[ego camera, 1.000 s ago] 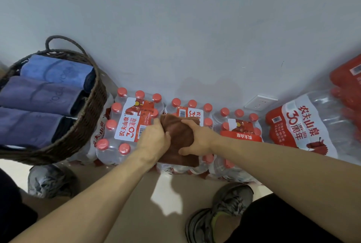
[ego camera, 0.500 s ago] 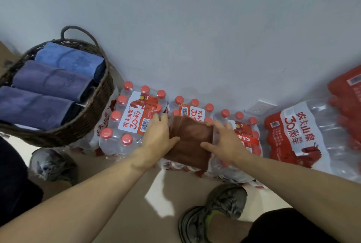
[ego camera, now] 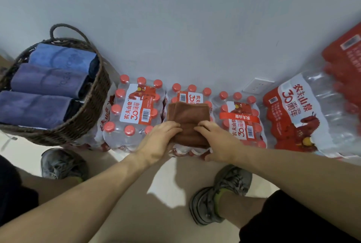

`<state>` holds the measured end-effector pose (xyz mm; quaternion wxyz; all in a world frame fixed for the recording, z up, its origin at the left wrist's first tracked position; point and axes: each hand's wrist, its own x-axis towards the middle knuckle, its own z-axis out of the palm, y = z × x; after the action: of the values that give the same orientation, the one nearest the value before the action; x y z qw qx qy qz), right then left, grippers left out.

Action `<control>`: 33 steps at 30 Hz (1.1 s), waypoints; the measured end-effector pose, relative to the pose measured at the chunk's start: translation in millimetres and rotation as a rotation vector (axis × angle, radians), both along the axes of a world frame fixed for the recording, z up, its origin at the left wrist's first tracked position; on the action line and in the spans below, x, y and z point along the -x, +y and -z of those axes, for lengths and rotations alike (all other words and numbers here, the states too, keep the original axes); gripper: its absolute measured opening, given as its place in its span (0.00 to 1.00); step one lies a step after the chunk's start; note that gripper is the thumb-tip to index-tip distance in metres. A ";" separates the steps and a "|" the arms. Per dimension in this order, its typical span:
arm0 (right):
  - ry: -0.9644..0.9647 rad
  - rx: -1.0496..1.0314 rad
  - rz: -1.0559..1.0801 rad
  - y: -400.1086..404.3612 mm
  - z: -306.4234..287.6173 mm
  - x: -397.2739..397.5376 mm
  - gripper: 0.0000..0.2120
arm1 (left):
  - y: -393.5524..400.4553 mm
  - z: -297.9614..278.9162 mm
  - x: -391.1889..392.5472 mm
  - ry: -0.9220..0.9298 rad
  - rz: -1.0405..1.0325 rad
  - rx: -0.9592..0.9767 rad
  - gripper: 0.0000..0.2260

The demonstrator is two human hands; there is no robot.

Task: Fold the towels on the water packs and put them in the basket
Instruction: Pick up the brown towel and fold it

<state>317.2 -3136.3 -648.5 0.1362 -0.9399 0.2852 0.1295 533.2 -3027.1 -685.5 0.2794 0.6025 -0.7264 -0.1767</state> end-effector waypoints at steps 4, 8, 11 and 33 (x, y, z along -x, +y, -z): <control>-0.079 -0.010 0.106 0.3 -7.4 -7.2 0.27 | -10.0 -8.5 -3.3 0.070 -0.058 -0.015 0.10; -0.242 -0.304 0.349 -9.0 -22.6 -12.5 0.09 | -20.7 -13.9 -6.1 0.136 -0.209 -0.087 0.07; -0.288 -0.586 0.677 -17.0 -28.6 -22.3 0.03 | -24.4 -10.9 -7.1 0.233 -0.337 -0.087 0.06; -0.081 -0.362 0.990 -21.0 -8.8 -60.2 0.16 | -59.3 4.8 -7.9 -0.010 -0.541 -0.203 0.15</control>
<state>377.4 -3157.4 -639.7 0.3520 -0.6583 0.6627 0.0606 541.1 -3086.4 -690.3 0.2510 0.8002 -0.5192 -0.1647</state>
